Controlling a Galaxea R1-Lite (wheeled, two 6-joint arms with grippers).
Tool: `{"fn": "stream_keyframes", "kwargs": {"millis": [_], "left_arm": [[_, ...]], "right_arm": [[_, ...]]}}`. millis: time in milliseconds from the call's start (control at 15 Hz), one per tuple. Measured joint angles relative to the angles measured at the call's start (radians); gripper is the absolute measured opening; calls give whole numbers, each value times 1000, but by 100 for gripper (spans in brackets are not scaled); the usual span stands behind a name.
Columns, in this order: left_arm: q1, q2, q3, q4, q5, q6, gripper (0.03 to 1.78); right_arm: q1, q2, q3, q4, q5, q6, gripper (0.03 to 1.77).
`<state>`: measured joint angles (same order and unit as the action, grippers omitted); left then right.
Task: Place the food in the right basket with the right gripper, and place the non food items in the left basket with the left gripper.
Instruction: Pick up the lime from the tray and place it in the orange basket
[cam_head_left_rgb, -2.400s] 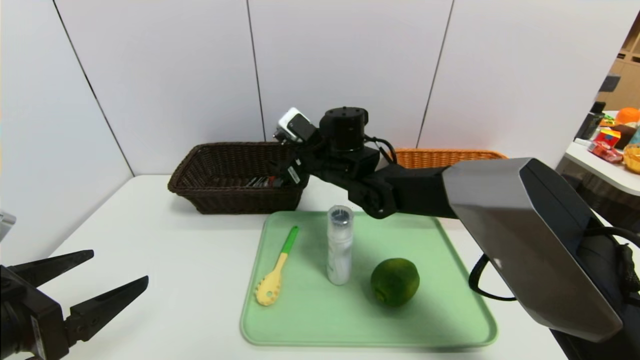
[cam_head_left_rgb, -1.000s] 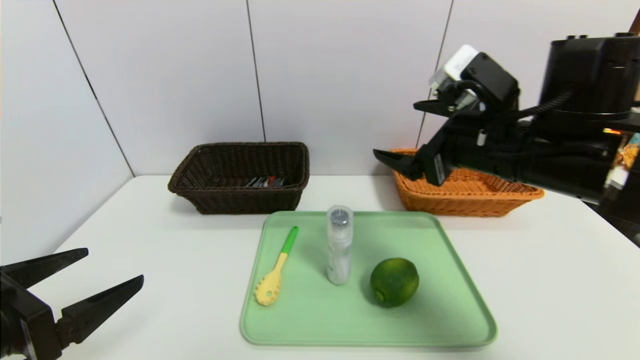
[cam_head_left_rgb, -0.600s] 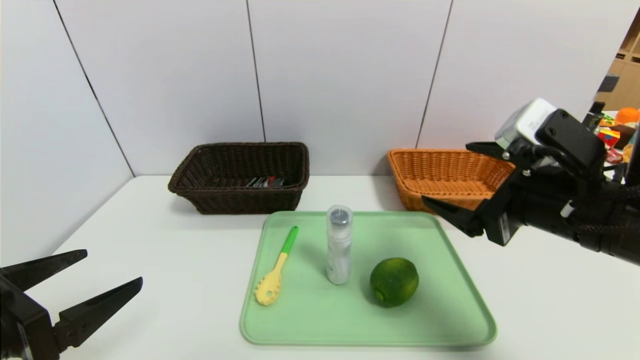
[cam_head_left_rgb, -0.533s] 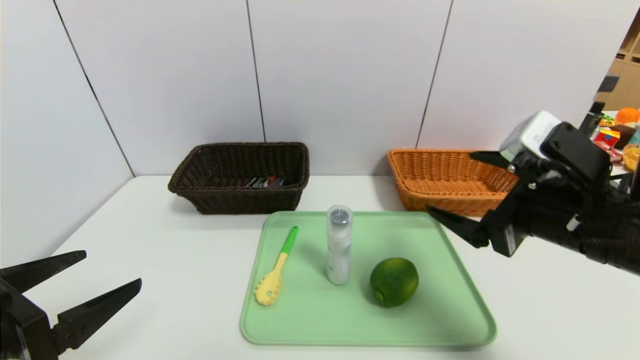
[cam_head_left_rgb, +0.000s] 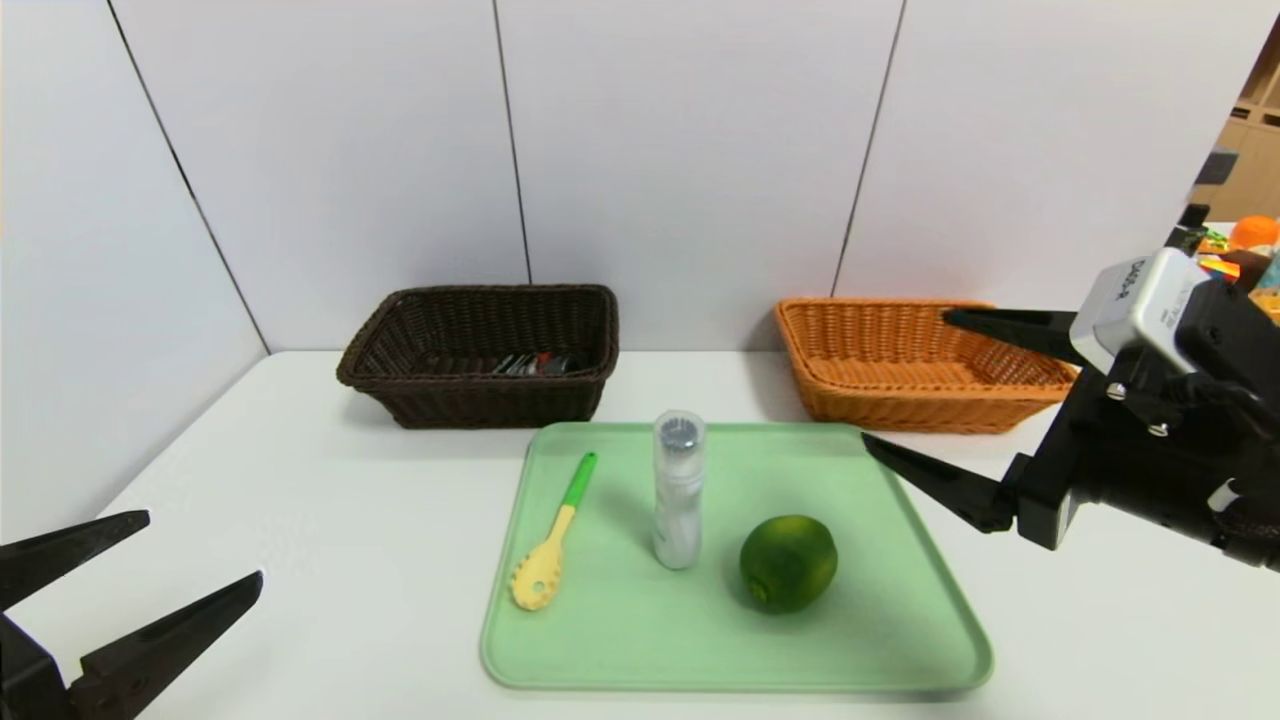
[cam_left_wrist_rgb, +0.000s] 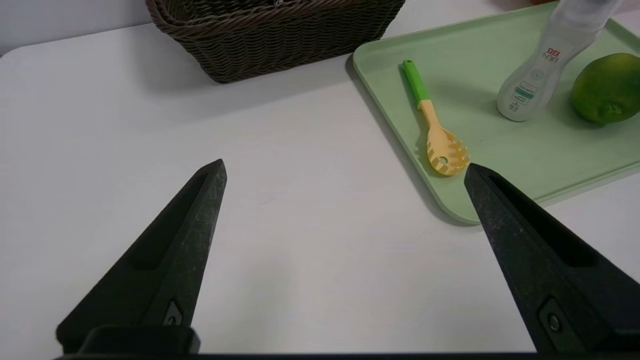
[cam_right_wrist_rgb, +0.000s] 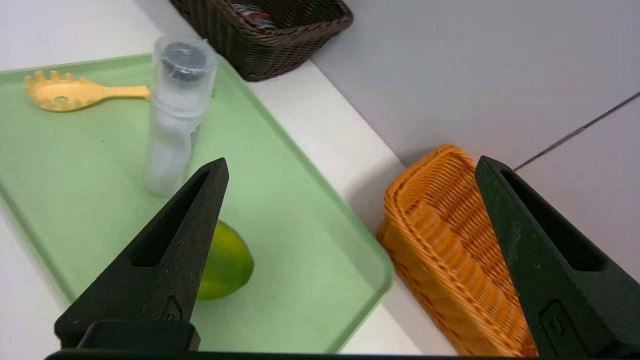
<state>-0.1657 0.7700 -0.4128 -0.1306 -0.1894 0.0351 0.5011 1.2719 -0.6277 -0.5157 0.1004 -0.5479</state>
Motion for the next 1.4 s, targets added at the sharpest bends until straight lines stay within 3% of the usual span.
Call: {"fn": "stream_keyframes", "kwargs": {"millis": [200,267,467,533,600,867,1133,1400], "left_arm": [[0,-13,1,0,1,0,169],[0,-15,1,0,0,0,169],[0,-17,-2,0,-3,18,169],[0,-18,-2,0,-2,19,169],[1,-20,0,0,0,19,169],[1,-27,8,0,0,21,169],[2,-33,14,0,1,21,169],[2,-35,16,0,0,21,169]], "right_arm": [[13,1,-24,-5,-121,13,169],[15,2,-35,-2,-110,28,169],[2,3,-83,45,37,35,169],[1,6,-99,87,36,28,169],[3,8,-113,124,14,5,169],[-13,15,-181,283,35,-124,169],[-11,-4,-212,478,-64,-269,169],[-4,-33,-210,547,-62,-434,169]]}}
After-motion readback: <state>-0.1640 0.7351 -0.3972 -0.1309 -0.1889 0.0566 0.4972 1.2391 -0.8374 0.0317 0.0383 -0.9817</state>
